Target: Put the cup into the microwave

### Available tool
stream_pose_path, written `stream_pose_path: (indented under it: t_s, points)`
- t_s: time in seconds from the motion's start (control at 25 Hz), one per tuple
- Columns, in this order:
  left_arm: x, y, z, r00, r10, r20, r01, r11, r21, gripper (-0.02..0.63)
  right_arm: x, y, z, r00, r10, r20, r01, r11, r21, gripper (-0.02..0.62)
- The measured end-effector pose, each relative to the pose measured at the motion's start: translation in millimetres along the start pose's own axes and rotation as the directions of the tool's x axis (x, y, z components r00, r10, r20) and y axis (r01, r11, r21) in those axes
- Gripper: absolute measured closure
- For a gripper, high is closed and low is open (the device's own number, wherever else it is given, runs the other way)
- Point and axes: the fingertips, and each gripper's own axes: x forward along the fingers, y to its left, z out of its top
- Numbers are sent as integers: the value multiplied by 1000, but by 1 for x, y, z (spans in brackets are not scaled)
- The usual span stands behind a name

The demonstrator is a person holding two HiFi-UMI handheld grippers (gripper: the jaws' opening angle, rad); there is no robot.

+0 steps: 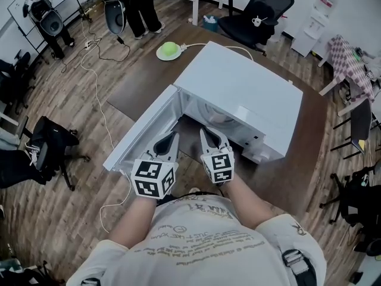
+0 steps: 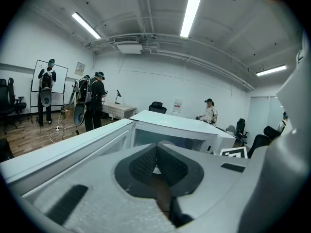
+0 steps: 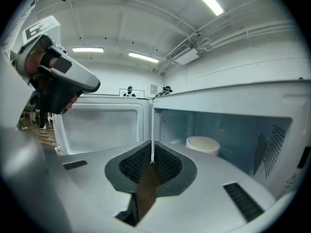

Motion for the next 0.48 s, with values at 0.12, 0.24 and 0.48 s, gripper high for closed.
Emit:
stream_pose_path:
  t_s: [0.12,0.24,0.48]
  points:
    - [-1,2,0,1000,3,7,-3,1000,-9,592,-5,12,21,1000,3,18,-3,1000,8,566]
    - [-4,4,0,1000,11,18,-11,1000,-14,592,-10,22,43,999,5,33,-5,1000,11,569]
    - [-7,8,-2,998,43,40,-42,999,-15,592,-19,32,84,999,2,36,-4,999,53,578]
